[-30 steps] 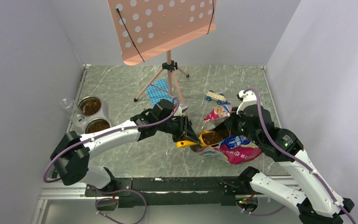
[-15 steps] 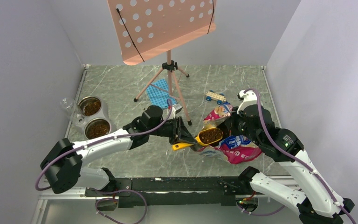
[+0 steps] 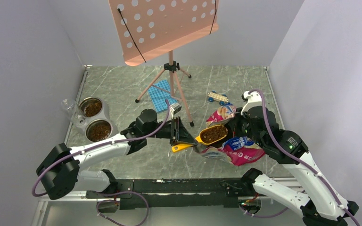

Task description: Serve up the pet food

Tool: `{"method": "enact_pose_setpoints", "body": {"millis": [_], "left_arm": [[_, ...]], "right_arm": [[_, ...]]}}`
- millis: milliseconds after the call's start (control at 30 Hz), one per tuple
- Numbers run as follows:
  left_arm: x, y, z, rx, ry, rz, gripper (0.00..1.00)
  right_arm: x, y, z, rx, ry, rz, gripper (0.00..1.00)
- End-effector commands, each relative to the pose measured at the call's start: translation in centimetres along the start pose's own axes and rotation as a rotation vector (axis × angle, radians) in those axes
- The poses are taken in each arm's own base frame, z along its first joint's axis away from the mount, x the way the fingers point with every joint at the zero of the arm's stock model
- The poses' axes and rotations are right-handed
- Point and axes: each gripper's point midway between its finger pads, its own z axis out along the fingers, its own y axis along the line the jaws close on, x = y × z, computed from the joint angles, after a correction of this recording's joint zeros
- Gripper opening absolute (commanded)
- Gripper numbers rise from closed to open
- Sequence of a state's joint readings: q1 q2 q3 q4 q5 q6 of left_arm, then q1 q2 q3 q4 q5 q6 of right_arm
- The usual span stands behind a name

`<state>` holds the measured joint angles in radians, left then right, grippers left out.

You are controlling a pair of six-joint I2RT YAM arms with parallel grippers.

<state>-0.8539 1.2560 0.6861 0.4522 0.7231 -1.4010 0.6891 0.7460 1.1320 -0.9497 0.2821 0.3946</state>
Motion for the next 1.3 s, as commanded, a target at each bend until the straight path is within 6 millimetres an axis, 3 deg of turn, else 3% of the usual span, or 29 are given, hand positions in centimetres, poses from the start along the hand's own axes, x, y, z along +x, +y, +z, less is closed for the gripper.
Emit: {"method": "enact_pose_setpoints", "body": {"millis": [0, 333, 533, 700, 867, 967, 1267], "left_arm": [[0.0, -3.3, -0.6, 0.138, -0.004, 0.11, 0.0], [-1.6, -4.0, 1.4, 0.229, 0.012, 0.086, 0.0], [-1.2, -3.0, -0.1, 0.223, -0.026, 0.076, 0.0], [-1.2, -4.1, -0.4, 0.269, -0.029, 0.08, 0.0], [-1.0, -2.9, -1.4, 0.218, -0.062, 0.085, 0.0], [-0.7, -3.6, -2.0, 0.273, -0.06, 0.08, 0.0], [-1.6, -2.6, -4.9, 0.252, -0.159, 0.061, 0.0]], "right_arm": [[-7.2, 1.6, -3.9, -0.101, -0.276, 0.099, 0.0], [-7.7, 2.3, -4.3, -0.137, -0.285, 0.11, 0.0], [-7.8, 2.1, -4.4, -0.131, -0.285, 0.108, 0.0], [-7.9, 2.3, -4.2, -0.131, -0.281, 0.101, 0.0], [-7.7, 2.2, -4.0, -0.124, -0.28, 0.094, 0.0], [-7.7, 2.1, -3.8, -0.119, -0.279, 0.096, 0.0], [-8.1, -1.5, -4.1, 0.075, -0.314, 0.133, 0.0]]}}
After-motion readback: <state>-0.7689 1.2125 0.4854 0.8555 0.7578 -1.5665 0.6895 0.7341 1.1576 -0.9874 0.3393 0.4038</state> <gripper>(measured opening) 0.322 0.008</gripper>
